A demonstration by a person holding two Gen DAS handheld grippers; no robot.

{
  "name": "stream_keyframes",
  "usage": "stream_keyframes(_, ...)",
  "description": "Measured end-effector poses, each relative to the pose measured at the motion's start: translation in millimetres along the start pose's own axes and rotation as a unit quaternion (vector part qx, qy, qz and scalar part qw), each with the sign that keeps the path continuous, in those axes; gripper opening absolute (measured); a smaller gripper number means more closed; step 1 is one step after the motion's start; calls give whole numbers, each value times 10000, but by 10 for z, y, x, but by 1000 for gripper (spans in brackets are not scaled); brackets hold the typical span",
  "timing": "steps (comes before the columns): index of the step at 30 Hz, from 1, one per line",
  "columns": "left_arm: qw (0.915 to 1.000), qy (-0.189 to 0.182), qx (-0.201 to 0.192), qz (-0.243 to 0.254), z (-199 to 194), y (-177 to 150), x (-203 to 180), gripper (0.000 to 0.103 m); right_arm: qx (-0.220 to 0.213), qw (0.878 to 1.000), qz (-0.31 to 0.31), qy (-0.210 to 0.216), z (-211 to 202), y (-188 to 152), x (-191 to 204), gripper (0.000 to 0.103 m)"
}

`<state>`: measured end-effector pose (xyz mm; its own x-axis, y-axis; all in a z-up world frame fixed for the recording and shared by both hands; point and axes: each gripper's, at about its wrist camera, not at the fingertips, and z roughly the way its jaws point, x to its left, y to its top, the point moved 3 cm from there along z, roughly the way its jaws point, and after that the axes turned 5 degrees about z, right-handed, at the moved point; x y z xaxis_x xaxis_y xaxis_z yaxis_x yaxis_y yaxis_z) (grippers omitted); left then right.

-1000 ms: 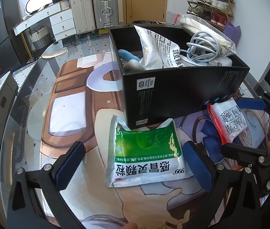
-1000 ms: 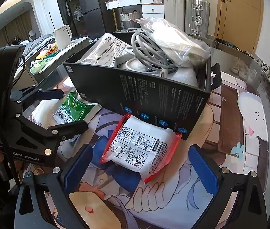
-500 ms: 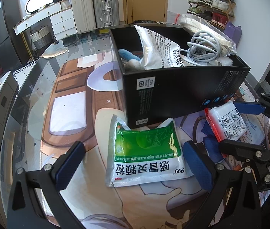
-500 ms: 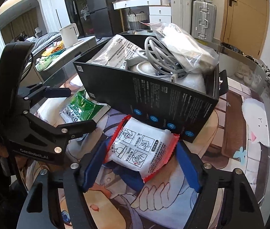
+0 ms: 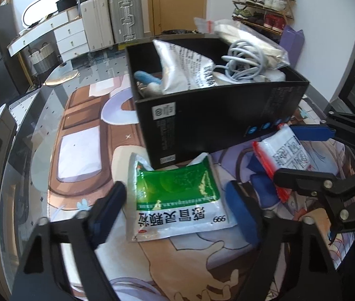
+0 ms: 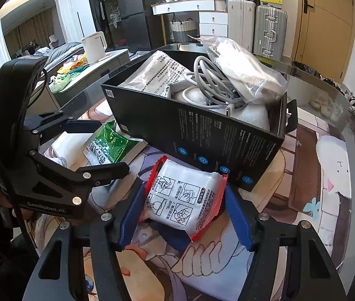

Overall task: Organize soft objects
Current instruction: 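Close left gripper on the green-printed packet while right gripper closes on the red-edged packet, then lift and carry the green packet with left tool while right tool carries the red-edged packet over the box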

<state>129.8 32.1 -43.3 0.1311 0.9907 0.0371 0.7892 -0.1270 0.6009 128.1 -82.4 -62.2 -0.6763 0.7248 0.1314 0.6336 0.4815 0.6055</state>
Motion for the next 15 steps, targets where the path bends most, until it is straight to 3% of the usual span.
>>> stream_keyframes(6,9999,-82,-65,60,-37,13,-35,58,-69,9999,-43,66,-43,8,24,63)
stream_keyframes(15,9997,-185,-187,11,-155,38,-31,56,-331,9989,-6,327,-218,49,3,63)
